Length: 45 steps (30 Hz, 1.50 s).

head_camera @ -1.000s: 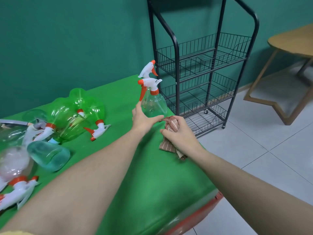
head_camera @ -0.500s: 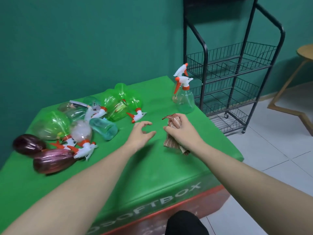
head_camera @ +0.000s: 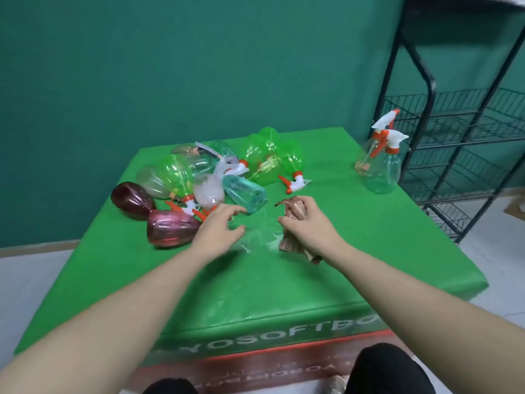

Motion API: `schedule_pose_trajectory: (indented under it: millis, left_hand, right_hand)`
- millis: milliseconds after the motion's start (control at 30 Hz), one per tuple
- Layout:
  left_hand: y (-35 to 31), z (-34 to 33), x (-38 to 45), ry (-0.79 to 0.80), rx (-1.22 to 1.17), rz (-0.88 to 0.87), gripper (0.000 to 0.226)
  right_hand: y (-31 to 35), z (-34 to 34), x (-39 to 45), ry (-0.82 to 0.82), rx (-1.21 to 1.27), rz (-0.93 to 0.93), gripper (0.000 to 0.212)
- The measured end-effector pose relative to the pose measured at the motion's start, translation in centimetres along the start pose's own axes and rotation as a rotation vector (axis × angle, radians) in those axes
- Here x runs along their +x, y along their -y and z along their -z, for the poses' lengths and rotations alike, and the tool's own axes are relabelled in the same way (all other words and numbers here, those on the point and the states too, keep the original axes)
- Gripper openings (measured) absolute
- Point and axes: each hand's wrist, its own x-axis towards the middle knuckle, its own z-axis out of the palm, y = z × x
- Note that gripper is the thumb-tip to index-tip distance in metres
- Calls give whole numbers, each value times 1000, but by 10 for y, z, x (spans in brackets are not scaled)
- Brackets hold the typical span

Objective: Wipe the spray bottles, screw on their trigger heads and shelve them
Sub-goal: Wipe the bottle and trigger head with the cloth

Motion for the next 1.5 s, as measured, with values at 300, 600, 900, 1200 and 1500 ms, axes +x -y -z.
schedule_pose_trajectory:
  millis: [300, 600, 900, 1200, 1500]
  left_hand:
    - [63, 42, 7, 72, 377, -104, 66]
    - [76, 31, 16, -41, 448, -142, 35]
    - [51, 21, -1, -47, 230, -171, 25]
    - [10, -16, -65, 10, 115, -173, 25]
    - [-24, -57, -115, -12, 93, -197, 17]
  right_hand:
    - [1, -49, 34, 36, -53, -11, 52]
    - [-10, -68, 42, 35, -70, -45, 50]
    - [-17, -54, 11, 33, -48, -62, 49]
    - [-30, -29, -38, 18, -37, -69, 48]
    - [-49, -12, -82, 9, 0, -80, 47]
